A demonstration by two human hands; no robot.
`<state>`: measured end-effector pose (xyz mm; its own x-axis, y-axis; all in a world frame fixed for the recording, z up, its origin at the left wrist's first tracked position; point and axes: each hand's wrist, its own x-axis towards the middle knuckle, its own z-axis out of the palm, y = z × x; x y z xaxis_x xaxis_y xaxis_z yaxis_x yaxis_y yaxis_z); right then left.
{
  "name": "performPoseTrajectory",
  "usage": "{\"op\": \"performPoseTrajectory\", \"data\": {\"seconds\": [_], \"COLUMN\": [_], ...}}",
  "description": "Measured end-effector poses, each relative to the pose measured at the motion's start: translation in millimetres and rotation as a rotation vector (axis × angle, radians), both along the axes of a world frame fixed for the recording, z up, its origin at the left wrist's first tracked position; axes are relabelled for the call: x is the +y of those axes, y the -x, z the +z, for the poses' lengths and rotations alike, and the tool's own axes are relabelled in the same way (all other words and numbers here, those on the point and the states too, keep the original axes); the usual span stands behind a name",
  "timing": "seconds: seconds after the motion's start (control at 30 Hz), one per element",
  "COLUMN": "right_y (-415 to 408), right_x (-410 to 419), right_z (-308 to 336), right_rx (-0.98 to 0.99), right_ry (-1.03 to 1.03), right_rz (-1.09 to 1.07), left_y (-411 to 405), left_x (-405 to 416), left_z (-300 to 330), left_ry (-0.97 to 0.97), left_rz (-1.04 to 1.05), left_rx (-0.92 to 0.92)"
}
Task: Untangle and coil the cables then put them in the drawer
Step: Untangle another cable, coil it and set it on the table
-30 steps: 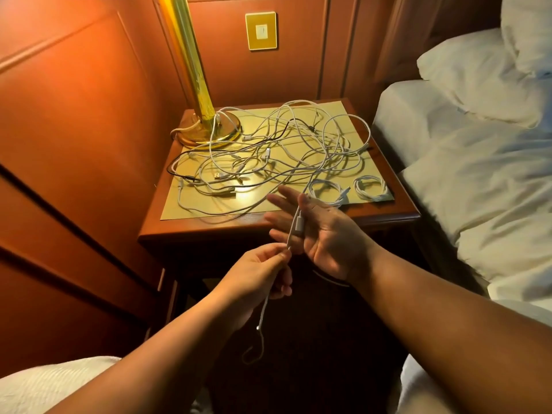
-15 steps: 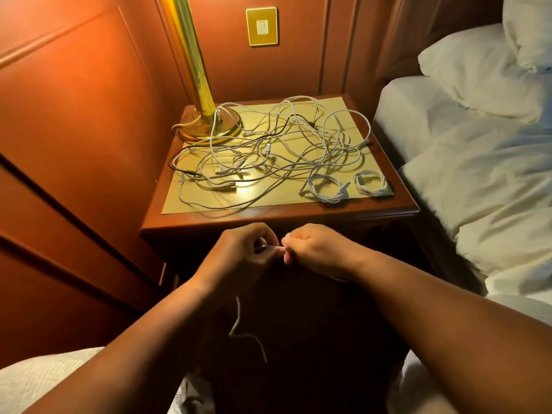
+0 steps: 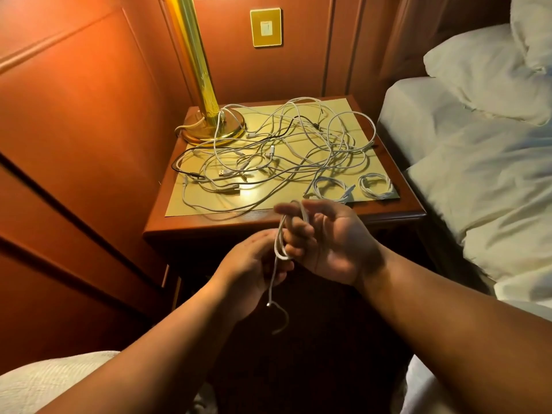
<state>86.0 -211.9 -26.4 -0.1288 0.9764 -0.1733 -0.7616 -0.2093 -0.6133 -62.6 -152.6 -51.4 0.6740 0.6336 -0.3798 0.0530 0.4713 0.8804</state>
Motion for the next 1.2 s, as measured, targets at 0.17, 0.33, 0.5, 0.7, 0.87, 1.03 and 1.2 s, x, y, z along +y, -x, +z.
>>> {"op": "performPoseTrajectory", "data": {"seconds": [0.17,0.33,0.5,0.7,0.87,1.03,1.2], "right_y": [-10.6,-5.8,-2.0,1.5,-9.1,-12.7,-13.0], "right_x": [8.3,4.3,4.3,9.4,5.7,-0.1,-0.1], "right_z": [-2.4,-11.7,-23.0,-15.5,-8.7,-5.2,-7.6], "right_rx": [-0.355,-1.527,-2.067,-1.646,-0.634,-0.224,-0.190], "right_ry": [-0.143,-0.299,-0.102,0.187,0.253,0.128,0.103], "right_rz": [-0.204,-0.130,0.049,0.247,0.289,0.348,0.309], "left_y": [-5.1,-5.7,2.1,7.3,7.3,3.4,0.4], "left_x": [-12.4,-6.9,9.1,17.8,22.0,8.3,1.7], "left_z": [-0.5,-1.6,-0.4,-1.1,-3.0,0.4,-2.2], "left_ry": [-0.046,-0.241,-0.769,-0.988,-0.865,-0.500,-0.382], "left_rz": [-0.113,-0.196,-0.307,-0.185,-0.163,-0.057,0.019], "left_rx": [0.184,0.299,0.599,0.530,0.287,-0.021,-0.021]}}
